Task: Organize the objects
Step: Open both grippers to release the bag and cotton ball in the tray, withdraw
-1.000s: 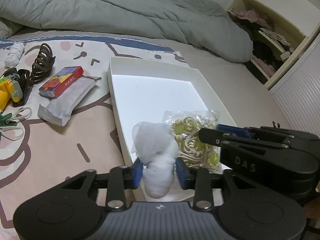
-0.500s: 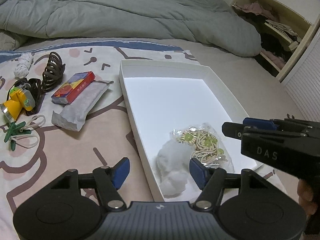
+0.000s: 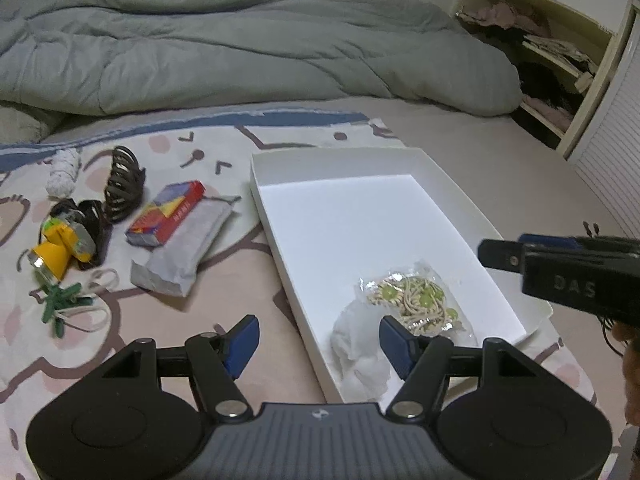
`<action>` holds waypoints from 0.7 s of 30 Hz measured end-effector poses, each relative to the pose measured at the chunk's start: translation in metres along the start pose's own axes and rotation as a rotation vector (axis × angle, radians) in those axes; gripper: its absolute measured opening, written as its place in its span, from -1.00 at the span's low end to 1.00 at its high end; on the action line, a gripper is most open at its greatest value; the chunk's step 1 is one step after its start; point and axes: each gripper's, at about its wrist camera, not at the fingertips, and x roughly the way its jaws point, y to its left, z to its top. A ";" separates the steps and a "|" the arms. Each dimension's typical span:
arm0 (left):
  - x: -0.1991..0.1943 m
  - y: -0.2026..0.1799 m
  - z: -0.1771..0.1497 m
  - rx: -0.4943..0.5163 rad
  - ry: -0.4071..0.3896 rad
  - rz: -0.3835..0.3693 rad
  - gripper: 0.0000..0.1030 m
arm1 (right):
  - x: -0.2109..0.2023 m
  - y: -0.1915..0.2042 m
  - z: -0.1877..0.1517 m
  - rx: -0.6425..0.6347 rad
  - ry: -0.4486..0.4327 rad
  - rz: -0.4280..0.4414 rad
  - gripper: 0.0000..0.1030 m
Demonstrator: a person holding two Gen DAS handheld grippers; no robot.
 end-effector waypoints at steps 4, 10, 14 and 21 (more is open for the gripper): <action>-0.007 -0.001 0.000 0.023 -0.037 0.030 0.58 | -0.009 -0.002 -0.001 0.016 -0.023 -0.001 -0.07; -0.013 -0.002 -0.001 0.049 -0.058 0.077 0.72 | -0.016 -0.006 -0.005 0.014 -0.063 -0.039 0.33; -0.017 0.000 0.000 0.039 -0.073 0.079 0.81 | -0.016 -0.011 -0.009 0.018 -0.063 -0.063 0.49; -0.021 0.002 0.001 0.034 -0.102 0.100 0.91 | -0.018 -0.023 -0.015 0.031 -0.070 -0.085 0.79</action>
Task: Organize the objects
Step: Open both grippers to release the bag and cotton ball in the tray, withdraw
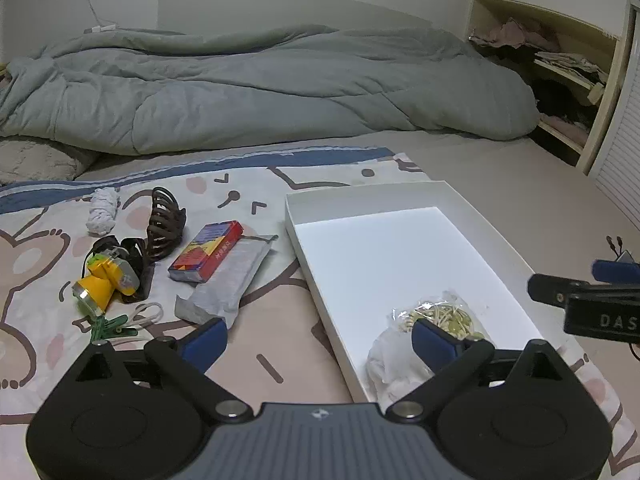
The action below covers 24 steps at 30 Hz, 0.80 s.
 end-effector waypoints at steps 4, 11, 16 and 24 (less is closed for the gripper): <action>-0.002 0.001 0.000 -0.009 -0.010 0.013 0.94 | -0.001 -0.006 -0.003 0.026 -0.002 -0.006 0.92; -0.003 0.005 0.001 -0.004 -0.027 0.035 0.99 | 0.002 -0.010 -0.006 0.029 0.003 -0.022 1.00; -0.005 0.014 0.002 -0.024 -0.030 0.044 1.00 | 0.003 -0.011 -0.006 0.041 0.001 -0.029 1.00; -0.010 0.039 0.005 -0.076 -0.032 0.081 1.00 | 0.008 0.000 -0.002 0.034 0.010 -0.027 1.00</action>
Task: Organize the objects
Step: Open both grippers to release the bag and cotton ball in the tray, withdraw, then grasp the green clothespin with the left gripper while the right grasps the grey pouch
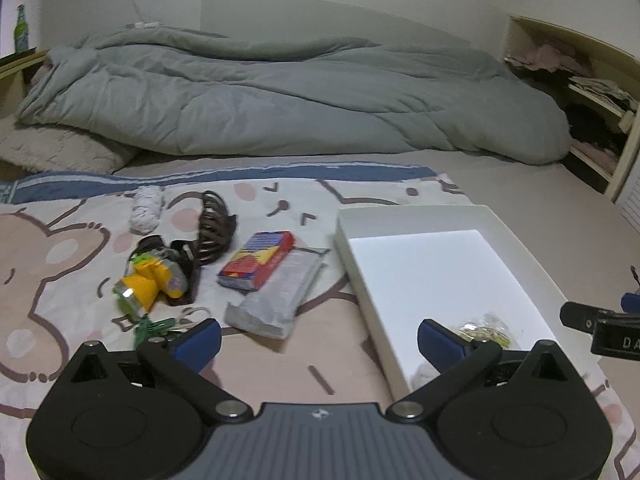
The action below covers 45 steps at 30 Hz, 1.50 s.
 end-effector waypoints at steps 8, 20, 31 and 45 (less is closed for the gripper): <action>-0.009 0.032 0.005 -0.052 -0.018 0.042 1.00 | 0.000 0.024 0.007 -0.002 -0.013 0.035 1.00; -0.018 0.080 0.004 -0.102 -0.024 0.120 1.00 | 0.003 0.073 0.014 -0.026 -0.004 0.097 1.00; -0.023 0.111 0.003 -0.131 -0.030 0.155 1.00 | 0.005 0.112 0.018 -0.056 -0.002 0.129 1.00; -0.025 0.157 0.003 -0.172 -0.069 0.209 0.99 | 0.011 0.157 0.025 -0.041 -0.047 0.156 1.00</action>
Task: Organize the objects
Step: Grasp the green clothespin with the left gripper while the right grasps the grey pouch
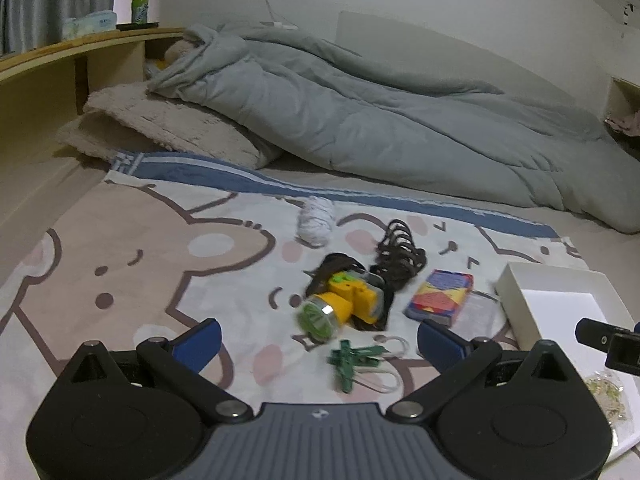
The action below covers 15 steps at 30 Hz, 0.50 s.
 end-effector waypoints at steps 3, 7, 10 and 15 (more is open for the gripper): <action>0.003 0.007 0.001 -0.004 -0.001 0.010 0.98 | 0.006 0.010 0.001 -0.004 0.002 0.023 1.00; 0.009 0.013 0.000 -0.007 0.006 0.025 0.96 | 0.013 0.023 0.001 -0.021 -0.027 0.021 1.00; 0.014 0.015 0.001 0.002 0.016 0.025 0.77 | 0.016 0.029 0.001 -0.003 -0.067 0.032 1.00; 0.027 0.016 0.000 -0.026 0.087 -0.033 0.38 | 0.032 0.036 0.002 -0.012 0.017 0.052 1.00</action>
